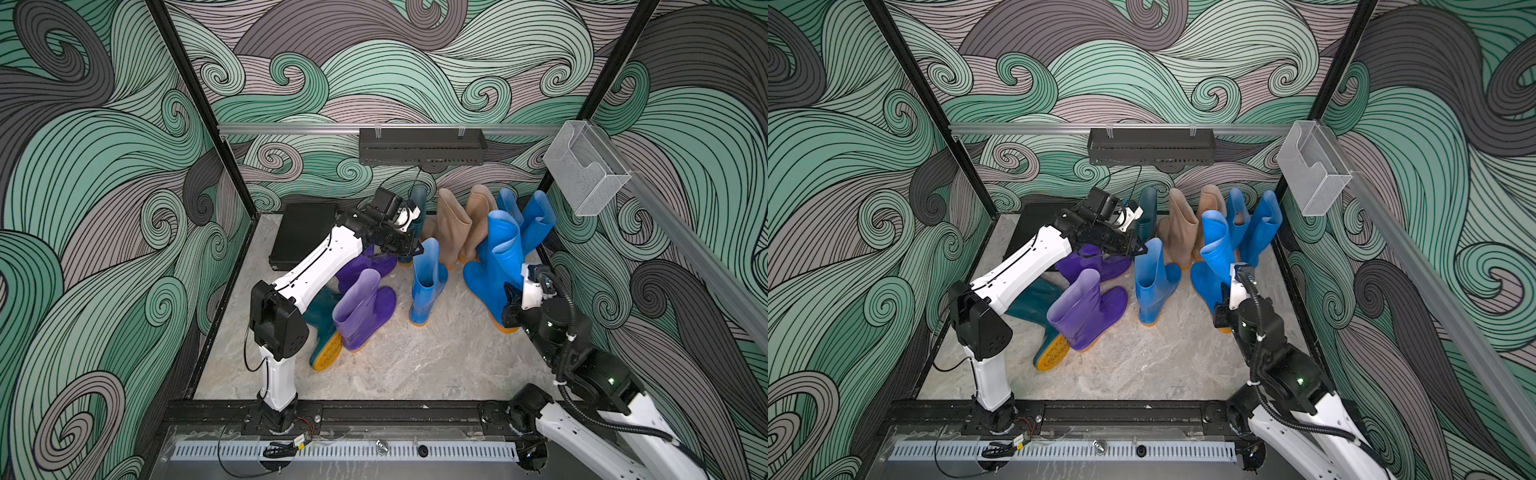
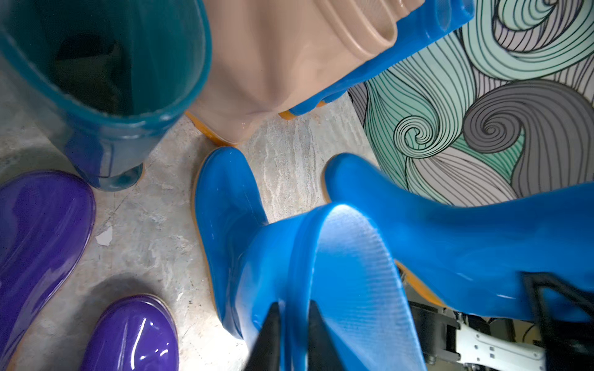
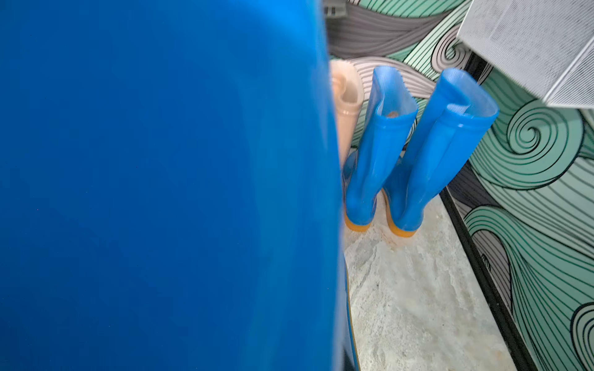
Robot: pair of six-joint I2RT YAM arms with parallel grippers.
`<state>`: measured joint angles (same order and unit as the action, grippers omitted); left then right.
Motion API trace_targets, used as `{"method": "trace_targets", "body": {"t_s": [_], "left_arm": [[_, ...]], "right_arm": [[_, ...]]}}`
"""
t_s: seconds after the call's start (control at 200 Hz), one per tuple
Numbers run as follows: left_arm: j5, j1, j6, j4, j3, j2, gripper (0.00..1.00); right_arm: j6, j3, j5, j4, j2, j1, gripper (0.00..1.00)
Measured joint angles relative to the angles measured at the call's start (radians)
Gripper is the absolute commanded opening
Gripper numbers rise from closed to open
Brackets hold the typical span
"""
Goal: Match and arrange rain boots in pairs
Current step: Pair a pair of rain boots at the center of the board.
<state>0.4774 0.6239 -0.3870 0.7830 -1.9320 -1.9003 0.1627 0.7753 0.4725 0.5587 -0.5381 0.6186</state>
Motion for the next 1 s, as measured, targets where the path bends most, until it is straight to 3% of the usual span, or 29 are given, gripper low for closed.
{"method": "trace_targets", "body": {"t_s": [0.095,0.28,0.405,0.59,1.0], "left_arm": [[0.006,-0.005,-0.060,-0.053,0.056,0.018,0.00],[-0.011,-0.013,-0.238,-0.249,0.371,0.184,0.00],[-0.045,-0.014,-0.346,-0.330,0.490,0.287,0.00],[-0.056,-0.007,-0.463,-0.415,0.536,0.331,0.00],[-0.085,0.047,-0.629,-0.521,0.536,0.305,0.00]], "right_arm": [[0.025,-0.102,-0.012,-0.057,-0.017,0.000,0.00],[0.071,-0.210,-0.044,-0.156,-0.101,0.002,0.00],[0.087,-0.248,-0.040,-0.264,-0.146,0.006,0.00],[0.097,-0.305,-0.033,-0.441,-0.208,0.010,0.00],[0.094,-0.320,-0.007,-0.809,-0.508,0.013,0.00]]}}
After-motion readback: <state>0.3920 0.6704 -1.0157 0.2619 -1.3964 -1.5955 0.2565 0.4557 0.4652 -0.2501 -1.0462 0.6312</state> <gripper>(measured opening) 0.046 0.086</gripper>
